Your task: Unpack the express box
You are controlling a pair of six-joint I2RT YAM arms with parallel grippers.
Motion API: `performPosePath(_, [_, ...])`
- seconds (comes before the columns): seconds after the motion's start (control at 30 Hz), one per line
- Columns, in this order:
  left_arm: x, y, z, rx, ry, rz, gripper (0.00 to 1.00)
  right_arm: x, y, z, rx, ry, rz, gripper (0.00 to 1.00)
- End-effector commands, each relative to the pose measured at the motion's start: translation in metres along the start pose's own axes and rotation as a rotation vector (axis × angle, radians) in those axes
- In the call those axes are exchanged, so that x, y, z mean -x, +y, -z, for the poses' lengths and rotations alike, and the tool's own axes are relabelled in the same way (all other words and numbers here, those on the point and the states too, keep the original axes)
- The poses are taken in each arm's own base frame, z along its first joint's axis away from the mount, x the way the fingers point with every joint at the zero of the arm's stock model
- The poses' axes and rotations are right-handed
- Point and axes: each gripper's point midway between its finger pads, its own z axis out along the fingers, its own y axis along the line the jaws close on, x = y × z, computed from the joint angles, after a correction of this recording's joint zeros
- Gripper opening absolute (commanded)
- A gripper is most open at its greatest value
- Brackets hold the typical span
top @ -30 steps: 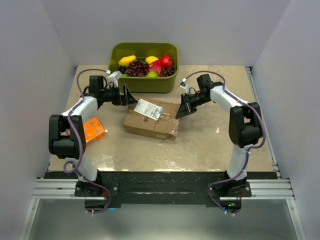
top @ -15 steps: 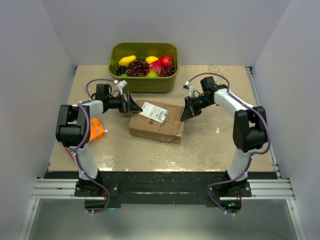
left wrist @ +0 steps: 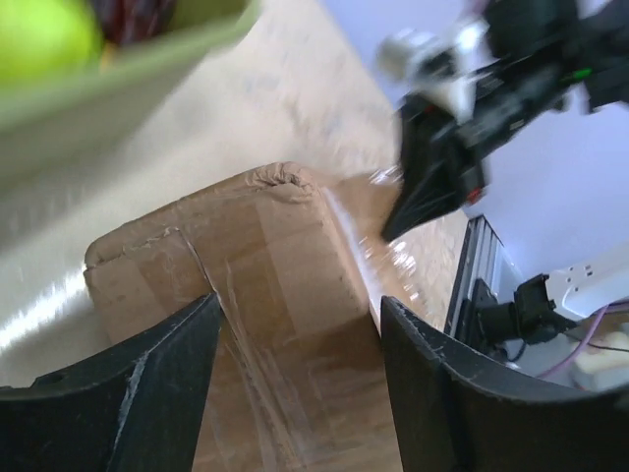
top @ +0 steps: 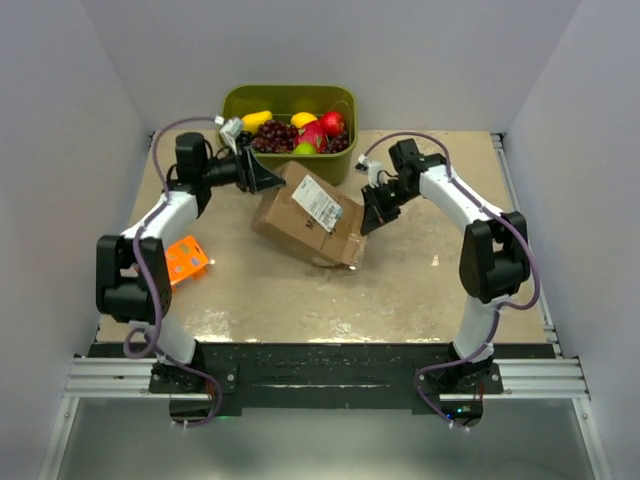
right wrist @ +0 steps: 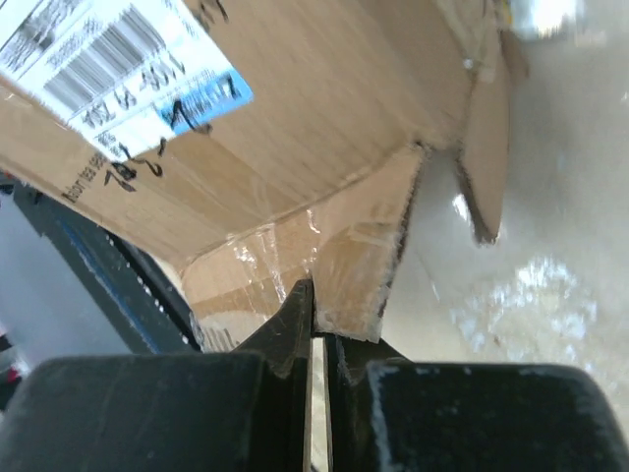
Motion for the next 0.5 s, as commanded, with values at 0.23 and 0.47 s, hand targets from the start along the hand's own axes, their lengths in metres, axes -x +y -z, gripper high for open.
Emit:
performPosePath(0.23, [-0.027,-0.065,0.021,-0.070,0.077,-0.137,0.71,0.036,0.034,-0.035,0.052,-0.047,0.226,0.00])
performPosePath(0.47, [-0.025,-0.011,0.040,0.200,0.080,-0.188,0.79,0.073,0.103,0.033,0.155,-0.236,0.244,0.00])
